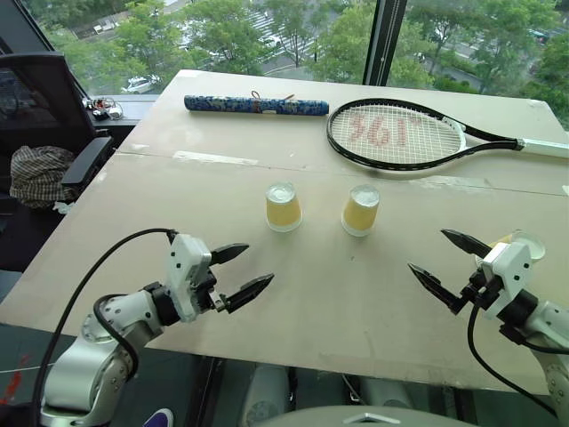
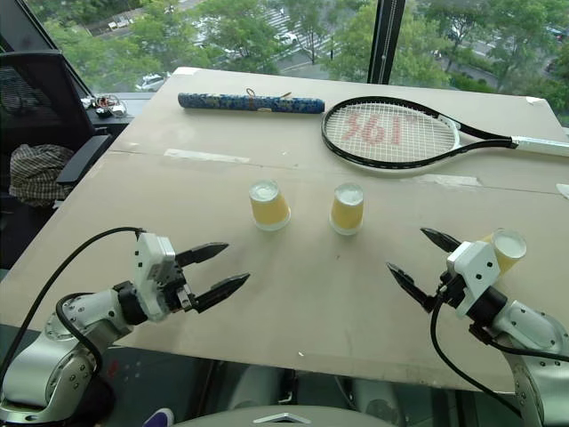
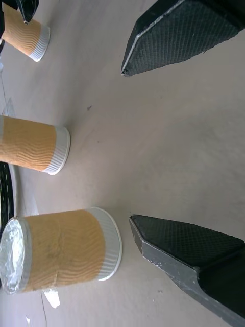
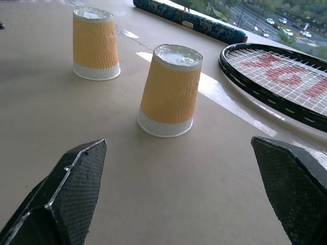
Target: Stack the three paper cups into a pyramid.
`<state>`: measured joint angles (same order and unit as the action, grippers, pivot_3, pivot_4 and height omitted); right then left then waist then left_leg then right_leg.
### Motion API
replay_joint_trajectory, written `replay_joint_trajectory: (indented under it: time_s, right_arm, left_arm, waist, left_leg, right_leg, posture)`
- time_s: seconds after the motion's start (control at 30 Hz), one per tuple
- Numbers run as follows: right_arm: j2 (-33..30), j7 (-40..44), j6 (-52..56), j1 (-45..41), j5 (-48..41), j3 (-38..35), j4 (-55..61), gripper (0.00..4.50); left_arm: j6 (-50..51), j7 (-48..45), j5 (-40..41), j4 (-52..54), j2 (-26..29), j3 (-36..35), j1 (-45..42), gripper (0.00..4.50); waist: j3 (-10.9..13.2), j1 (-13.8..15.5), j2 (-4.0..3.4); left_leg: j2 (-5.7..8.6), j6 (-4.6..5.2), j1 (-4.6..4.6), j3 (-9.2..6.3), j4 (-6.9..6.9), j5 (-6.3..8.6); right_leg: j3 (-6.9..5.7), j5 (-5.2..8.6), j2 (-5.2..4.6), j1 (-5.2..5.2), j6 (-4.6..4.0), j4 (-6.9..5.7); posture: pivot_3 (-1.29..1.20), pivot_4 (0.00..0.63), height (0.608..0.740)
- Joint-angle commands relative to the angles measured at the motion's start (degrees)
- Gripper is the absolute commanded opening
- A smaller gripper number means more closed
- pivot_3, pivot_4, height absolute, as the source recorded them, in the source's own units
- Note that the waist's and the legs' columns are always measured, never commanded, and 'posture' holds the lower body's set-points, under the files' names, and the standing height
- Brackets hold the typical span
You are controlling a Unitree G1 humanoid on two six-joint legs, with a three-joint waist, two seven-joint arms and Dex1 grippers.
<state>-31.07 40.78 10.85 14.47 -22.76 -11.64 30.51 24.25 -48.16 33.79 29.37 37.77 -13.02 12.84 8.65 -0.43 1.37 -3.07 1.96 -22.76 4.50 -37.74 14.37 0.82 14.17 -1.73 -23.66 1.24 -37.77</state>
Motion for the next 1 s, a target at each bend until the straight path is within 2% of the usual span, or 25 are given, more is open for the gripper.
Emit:
replay_joint_trajectory:
  time_s: [0.03,0.27,0.33,0.47,0.77,0.87,1.0]
  right_arm:
    - [-0.46,-0.83,1.88,-3.43,0.47,2.47,0.01,4.50]
    - [2.50,-5.88,9.90,-14.34,3.18,10.18,-4.34,4.50]
    - [5.17,-9.72,11.85,-19.21,5.85,12.40,-7.56,4.50]
    - [9.80,-13.82,16.66,-25.55,5.86,13.67,-10.86,4.50]
    - [14.76,-14.78,17.78,-34.06,7.80,17.26,-18.59,4.50]
    - [15.11,-14.10,16.49,-35.29,8.14,17.36,-20.77,3.75]
    - [14.37,-13.28,15.50,-35.24,8.53,16.50,-21.01,2.00]
  left_arm:
    - [-1.13,-0.03,0.50,1.69,0.22,-1.03,-0.52,4.44]
    - [-1.83,-6.33,4.75,3.84,2.24,-2.81,1.92,4.44]
    - [-2.01,-7.72,5.38,4.53,2.95,-3.54,3.12,4.44]
    - [-2.11,-8.75,5.96,5.57,3.80,-4.77,5.11,4.44]
    - [-2.51,-7.84,5.42,7.46,3.19,-5.63,7.77,4.44]
    - [-2.77,-7.78,5.79,8.31,2.95,-5.98,8.69,4.50]
    - [-3.58,-8.21,6.07,8.78,2.75,-6.14,9.27,4.50]
  waist:
    - [0.00,-0.11,0.00]
    - [0.02,-0.34,0.02]
    - [0.02,-0.46,0.02]
    - [0.03,-0.19,0.00]
    - [0.04,-0.42,0.00]
    - [0.04,-0.34,0.00]
    - [0.04,-0.37,0.00]
  left_leg:
    - [0.00,0.00,0.01,0.01,0.00,0.00]
    - [-0.01,0.00,0.00,0.00,0.00,0.00]
    - [-0.01,0.00,0.00,0.05,0.00,0.00]
    - [-0.02,0.00,-0.01,0.04,0.01,0.00]
    - [0.00,0.00,-0.04,0.07,0.01,0.00]
    - [0.00,0.00,-0.08,0.06,0.01,0.00]
    - [0.00,0.00,-0.10,0.07,0.02,0.00]
  right_leg:
    - [0.01,0.00,0.01,0.00,0.00,0.00]
    - [0.01,-0.01,0.05,-0.02,-0.01,-0.02]
    - [0.04,-0.01,0.02,-0.05,-0.02,-0.03]
    - [0.04,-0.01,0.02,-0.07,-0.02,-0.05]
    - [0.01,-0.01,0.02,-0.09,-0.01,-0.04]
    - [0.01,-0.01,0.01,-0.12,-0.01,-0.04]
    - [0.01,-0.01,0.01,-0.15,-0.01,-0.04]
  posture:
    - [0.00,0.150,0.740]
    - [0.00,0.150,0.740]
    - [0.00,0.150,0.740]
    - [0.00,0.150,0.740]
    - [0.00,0.150,0.740]
    - [0.00,0.150,0.740]
    - [0.00,0.150,0.740]
